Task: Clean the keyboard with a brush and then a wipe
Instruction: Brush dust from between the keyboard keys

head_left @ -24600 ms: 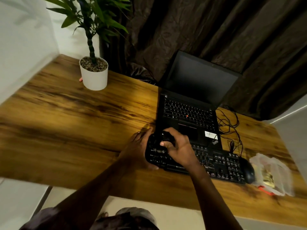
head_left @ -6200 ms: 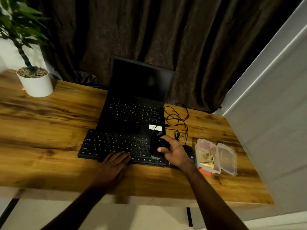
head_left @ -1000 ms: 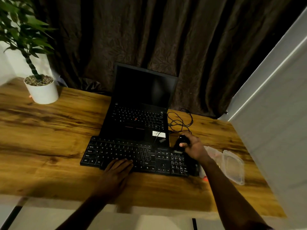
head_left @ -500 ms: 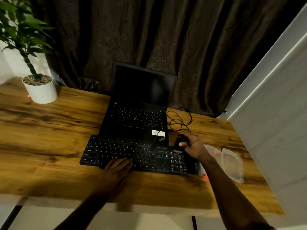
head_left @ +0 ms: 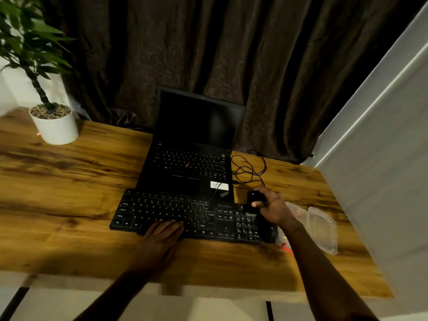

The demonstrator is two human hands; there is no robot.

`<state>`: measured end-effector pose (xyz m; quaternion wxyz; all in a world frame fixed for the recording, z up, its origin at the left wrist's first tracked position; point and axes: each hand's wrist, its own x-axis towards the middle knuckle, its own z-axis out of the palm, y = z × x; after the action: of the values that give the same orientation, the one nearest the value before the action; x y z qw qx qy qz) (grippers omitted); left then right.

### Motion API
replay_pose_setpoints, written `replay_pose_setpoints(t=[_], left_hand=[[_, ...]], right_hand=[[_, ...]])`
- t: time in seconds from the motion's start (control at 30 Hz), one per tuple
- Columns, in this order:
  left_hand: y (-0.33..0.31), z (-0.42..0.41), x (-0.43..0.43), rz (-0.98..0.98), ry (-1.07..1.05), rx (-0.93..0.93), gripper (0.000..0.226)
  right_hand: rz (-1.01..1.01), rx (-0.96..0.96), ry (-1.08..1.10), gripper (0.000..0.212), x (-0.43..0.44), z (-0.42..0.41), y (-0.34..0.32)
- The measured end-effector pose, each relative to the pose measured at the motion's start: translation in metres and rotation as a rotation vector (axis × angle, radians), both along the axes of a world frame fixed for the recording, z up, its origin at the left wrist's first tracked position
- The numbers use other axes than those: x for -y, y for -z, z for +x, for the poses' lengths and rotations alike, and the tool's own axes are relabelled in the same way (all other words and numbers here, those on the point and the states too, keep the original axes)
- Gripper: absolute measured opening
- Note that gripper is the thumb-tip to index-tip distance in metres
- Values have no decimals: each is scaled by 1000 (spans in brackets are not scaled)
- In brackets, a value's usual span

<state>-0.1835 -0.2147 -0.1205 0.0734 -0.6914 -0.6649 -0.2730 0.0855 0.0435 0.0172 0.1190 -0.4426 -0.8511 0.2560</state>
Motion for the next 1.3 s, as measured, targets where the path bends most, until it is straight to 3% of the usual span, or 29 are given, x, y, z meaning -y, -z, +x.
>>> replay_pose_setpoints(t=[0.2, 0.43, 0.6, 0.73, 0.93, 1.17, 1.3], left_hand=[[0, 0, -1, 11, -1, -14, 45], [2, -1, -1, -9, -2, -23, 45], [3, -2, 0, -32, -6, -10, 44], [-2, 0, 2, -25, 1, 2, 61], [5, -2, -1, -27, -3, -10, 44], [4, -2, 0, -8, 10, -42, 44], [4, -3, 0, -10, 4, -56, 46]], right_hand=[[-17, -81, -52, 36, 12, -21, 0], [32, 91, -21, 46, -3, 1, -2], [6, -42, -40, 40, 16, -25, 1], [-32, -116, -40, 36, 18, -21, -2], [2, 37, -6, 39, -4, 19, -7], [-2, -130, -2, 36, 10, 1, -2], [-48, -94, 4, 34, 5, 13, -4]])
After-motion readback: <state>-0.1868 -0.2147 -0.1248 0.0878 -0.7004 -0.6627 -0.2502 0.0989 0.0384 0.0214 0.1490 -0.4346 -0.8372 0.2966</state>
